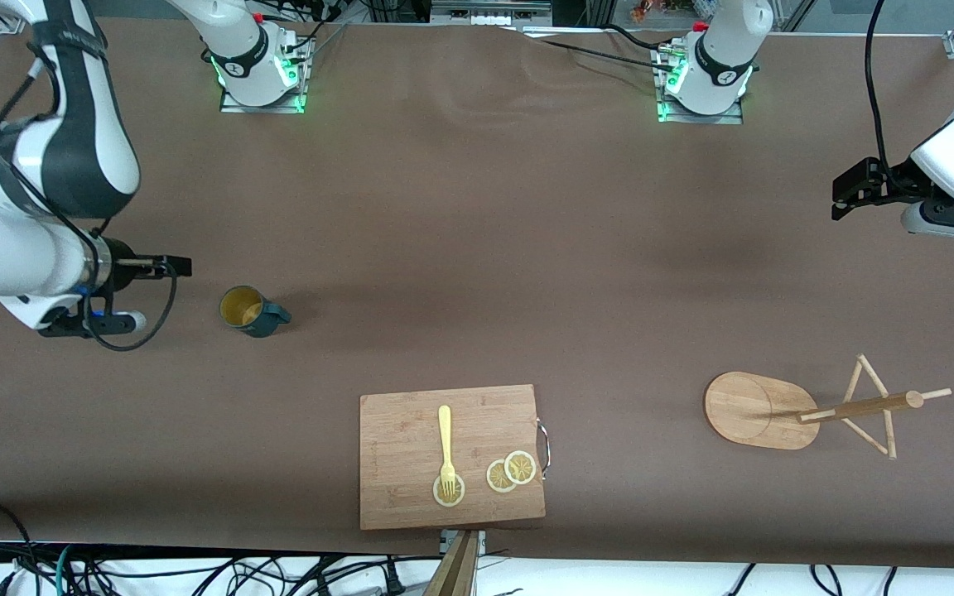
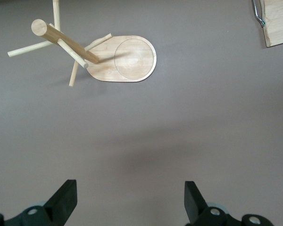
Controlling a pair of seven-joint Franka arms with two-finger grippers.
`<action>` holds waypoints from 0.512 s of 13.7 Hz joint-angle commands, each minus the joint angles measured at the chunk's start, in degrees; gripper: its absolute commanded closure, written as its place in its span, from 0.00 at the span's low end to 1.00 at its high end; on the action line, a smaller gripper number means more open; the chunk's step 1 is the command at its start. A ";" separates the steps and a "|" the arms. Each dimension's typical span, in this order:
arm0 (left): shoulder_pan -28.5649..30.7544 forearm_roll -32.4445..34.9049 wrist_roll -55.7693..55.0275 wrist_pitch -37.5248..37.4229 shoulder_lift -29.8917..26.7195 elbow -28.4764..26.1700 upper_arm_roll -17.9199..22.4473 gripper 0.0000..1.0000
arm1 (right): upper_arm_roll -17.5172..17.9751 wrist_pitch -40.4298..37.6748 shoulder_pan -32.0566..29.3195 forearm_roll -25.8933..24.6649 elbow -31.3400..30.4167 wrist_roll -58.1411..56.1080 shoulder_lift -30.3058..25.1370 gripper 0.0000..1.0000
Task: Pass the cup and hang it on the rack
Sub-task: 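Reach the right gripper down to the teal mug's rim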
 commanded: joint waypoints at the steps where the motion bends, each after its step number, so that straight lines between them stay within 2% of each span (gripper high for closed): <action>1: 0.18 0.90 -0.64 -0.47 -0.67 -0.38 -0.33 0.00 | -0.05 2.99 -0.05 0.83 -0.25 1.76 2.11 0.00; 7: -0.26 0.90 -0.82 -0.38 -0.67 -0.38 -0.33 0.00 | -0.05 13.97 1.62 0.83 -8.59 8.53 3.18 0.00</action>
